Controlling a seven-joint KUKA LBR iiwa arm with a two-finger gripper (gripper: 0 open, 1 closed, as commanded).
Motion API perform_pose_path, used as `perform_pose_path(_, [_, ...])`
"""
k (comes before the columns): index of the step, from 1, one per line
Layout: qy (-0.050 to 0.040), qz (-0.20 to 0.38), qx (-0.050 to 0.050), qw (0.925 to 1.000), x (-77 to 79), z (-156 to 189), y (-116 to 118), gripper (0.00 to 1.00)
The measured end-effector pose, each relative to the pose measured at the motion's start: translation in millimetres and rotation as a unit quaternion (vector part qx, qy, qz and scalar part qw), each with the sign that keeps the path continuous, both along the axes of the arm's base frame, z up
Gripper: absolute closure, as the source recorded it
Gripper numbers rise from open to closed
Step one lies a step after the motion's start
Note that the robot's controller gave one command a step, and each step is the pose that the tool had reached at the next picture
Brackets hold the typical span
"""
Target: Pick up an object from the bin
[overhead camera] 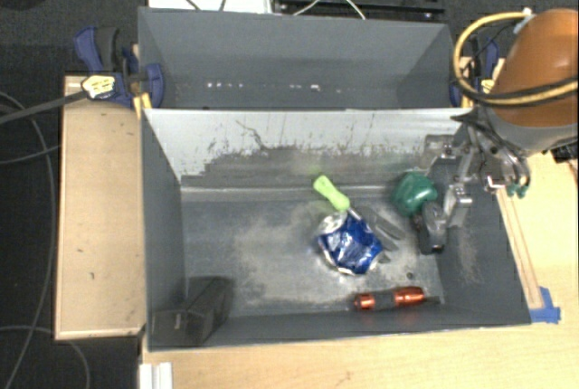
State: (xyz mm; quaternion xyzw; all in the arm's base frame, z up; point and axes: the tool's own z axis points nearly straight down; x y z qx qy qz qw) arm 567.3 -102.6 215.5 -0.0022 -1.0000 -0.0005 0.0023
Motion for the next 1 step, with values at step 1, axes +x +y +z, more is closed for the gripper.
perform_pose_path(1, [-0.0043,0.002,-0.001,1.0,1.6,4.8,0.4,0.0])
